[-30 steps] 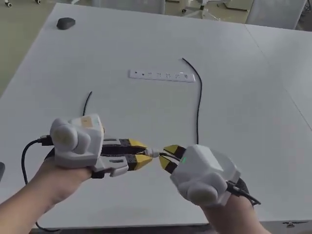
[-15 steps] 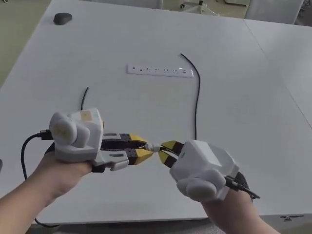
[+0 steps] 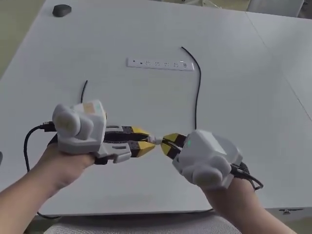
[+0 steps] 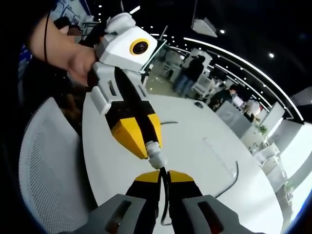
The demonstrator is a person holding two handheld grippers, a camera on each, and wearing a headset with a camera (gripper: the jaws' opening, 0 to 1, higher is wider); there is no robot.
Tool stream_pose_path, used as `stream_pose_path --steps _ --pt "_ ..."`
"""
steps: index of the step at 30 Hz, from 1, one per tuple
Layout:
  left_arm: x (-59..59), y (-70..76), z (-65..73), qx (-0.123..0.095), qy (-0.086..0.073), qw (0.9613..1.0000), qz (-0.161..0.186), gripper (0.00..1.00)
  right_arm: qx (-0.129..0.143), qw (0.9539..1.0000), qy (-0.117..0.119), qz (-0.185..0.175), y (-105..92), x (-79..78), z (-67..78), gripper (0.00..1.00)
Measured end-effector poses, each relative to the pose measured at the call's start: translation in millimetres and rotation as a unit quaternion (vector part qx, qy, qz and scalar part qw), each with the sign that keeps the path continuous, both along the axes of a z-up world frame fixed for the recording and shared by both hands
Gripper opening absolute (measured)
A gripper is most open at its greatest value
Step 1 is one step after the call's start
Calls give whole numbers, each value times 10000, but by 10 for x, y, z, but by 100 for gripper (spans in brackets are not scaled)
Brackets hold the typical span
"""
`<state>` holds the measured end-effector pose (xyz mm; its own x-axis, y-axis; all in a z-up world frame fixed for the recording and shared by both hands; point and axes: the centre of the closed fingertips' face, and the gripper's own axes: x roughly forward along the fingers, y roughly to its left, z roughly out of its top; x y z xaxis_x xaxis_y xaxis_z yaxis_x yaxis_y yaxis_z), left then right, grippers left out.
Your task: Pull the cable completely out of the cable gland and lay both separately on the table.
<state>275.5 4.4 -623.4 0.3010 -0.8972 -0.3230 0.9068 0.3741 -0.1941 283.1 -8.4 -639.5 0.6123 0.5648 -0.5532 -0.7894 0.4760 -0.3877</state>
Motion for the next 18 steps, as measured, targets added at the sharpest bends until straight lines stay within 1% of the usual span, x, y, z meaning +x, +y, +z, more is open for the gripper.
stream_pose_path --steps 4,6,10,15,18 --pt "1 -7 -12 29 -19 10000 12 14 76 9999 75 -78 -13 6 -26 0" --pt "1 -2 -22 32 20 10000 25 14 152 9997 142 -123 -15 10 -47 0" --pt "-2 14 -42 38 28 10000 59 14 113 9998 141 -110 -45 11 -92 0" --pt "-13 4 -56 71 25 10000 47 14 208 9992 251 -222 -76 6 -128 0" --pt "0 12 -49 29 37 10000 86 14 272 9986 294 -355 -123 30 -138 0"
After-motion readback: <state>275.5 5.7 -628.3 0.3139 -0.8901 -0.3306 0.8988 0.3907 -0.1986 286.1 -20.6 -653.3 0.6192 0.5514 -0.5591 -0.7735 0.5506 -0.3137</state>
